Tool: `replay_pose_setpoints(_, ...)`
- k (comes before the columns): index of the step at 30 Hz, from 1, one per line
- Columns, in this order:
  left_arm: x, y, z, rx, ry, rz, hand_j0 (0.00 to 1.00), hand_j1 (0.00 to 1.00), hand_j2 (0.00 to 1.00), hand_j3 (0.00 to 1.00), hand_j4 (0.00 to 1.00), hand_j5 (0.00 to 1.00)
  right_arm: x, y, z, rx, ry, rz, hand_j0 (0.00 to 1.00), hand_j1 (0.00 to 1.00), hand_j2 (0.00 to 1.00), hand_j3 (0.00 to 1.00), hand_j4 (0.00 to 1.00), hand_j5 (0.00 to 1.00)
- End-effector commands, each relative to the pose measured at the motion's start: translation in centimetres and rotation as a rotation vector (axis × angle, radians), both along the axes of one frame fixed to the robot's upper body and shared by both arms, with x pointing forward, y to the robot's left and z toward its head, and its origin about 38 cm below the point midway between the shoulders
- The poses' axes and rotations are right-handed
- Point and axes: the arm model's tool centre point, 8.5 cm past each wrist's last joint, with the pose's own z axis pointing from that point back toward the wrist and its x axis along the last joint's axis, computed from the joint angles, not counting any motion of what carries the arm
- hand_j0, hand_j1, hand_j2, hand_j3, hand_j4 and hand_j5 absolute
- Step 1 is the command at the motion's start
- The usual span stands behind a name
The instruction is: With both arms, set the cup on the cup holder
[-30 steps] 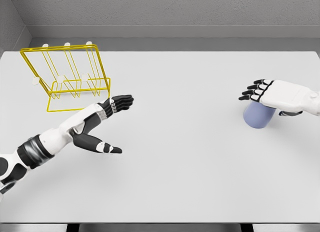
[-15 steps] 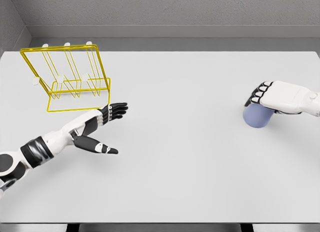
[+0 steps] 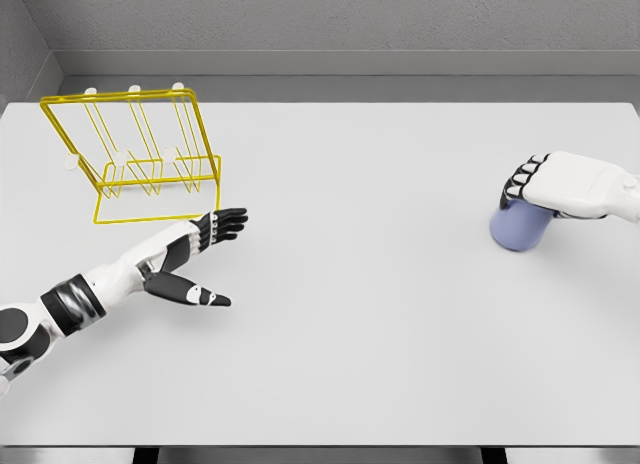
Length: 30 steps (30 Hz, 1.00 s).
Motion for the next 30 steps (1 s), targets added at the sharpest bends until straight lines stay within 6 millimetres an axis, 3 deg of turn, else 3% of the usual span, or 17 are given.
replay_pose_setpoints(1,0.0,0.1,-0.1,0.0,0.005,0.003,1.0,1.0,1.0,1.0,1.0,1.0,-0.2,0.5,0.5,0.009,-0.01,0.017,0.61,0.61,0.61,0.61,0.61,0.61)
replay_pose_setpoints(14,-0.1,-0.1,-0.3,-0.001,0.009,-0.002,1.0,1.0,1.0,1.0,1.0,1.0,-2.7,6.5,3.3,0.014,-0.086,0.215,0.58,0.58,0.58,0.58,0.58,0.58)
replay_pose_setpoints(20,0.0,-0.1,-0.1,-0.002,0.003,-0.001,1.0,1.0,1.0,1.0,1.0,1.0,-3.1,7.5,3.6,0.032,-0.094,0.243,0.58,0.58,0.58,0.58,0.58,0.58)
replay_pose_setpoints(30,0.0,0.0,-0.1,0.005,0.0,-0.004,1.0,1.0,1.0,1.0,1.0,1.0,-3.0,10.8,2.4,0.109,-0.073,0.293,0.58,0.58,0.58,0.58,0.58,0.58)
